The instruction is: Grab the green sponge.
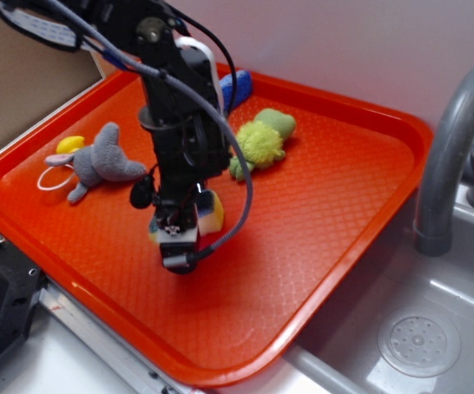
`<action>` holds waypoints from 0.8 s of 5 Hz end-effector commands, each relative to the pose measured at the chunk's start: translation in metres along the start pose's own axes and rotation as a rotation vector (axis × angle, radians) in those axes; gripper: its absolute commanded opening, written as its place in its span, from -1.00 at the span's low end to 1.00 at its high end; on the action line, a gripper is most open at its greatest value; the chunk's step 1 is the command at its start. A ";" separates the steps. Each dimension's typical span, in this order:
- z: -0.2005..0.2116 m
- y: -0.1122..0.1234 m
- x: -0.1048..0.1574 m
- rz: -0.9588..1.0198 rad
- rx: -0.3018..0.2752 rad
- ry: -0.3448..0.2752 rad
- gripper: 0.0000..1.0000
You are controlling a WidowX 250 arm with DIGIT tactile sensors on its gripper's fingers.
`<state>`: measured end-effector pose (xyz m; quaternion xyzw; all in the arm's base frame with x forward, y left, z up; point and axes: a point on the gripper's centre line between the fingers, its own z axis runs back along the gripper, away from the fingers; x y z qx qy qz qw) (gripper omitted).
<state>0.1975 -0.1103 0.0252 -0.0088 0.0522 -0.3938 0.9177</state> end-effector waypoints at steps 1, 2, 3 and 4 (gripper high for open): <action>0.006 -0.005 0.005 0.019 0.052 -0.015 -1.00; 0.009 0.004 0.001 0.056 0.092 0.002 -1.00; 0.042 0.026 -0.009 0.192 0.145 -0.011 -1.00; 0.092 0.048 -0.031 0.442 0.121 -0.067 -1.00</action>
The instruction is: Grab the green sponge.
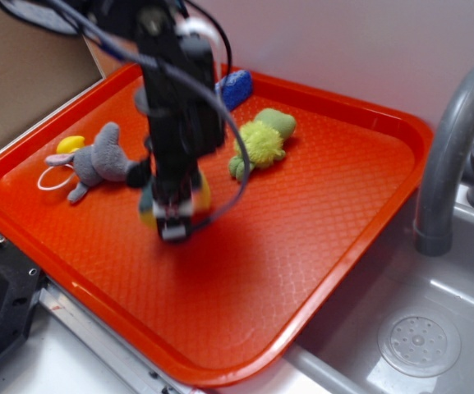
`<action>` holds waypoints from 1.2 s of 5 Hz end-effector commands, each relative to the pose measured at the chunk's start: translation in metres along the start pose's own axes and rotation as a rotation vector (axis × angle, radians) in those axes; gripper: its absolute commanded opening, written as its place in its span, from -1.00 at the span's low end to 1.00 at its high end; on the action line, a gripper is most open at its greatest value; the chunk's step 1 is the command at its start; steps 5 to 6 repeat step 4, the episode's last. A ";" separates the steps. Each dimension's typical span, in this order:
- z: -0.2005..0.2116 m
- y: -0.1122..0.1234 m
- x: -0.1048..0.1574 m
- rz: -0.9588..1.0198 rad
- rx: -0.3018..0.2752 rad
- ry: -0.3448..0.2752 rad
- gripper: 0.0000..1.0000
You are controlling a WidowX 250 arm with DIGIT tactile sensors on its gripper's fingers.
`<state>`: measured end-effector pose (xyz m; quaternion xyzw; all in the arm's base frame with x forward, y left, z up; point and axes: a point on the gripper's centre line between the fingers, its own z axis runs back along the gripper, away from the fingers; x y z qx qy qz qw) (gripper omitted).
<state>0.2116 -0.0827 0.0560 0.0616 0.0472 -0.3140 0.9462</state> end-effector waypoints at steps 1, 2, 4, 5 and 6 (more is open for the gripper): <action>0.092 0.048 -0.032 0.524 -0.045 -0.126 -1.00; 0.127 0.065 -0.057 0.774 -0.153 -0.238 -1.00; 0.151 0.066 -0.045 0.646 -0.129 -0.456 -1.00; 0.151 0.066 -0.045 0.646 -0.129 -0.456 -1.00; 0.151 0.066 -0.045 0.646 -0.129 -0.456 -1.00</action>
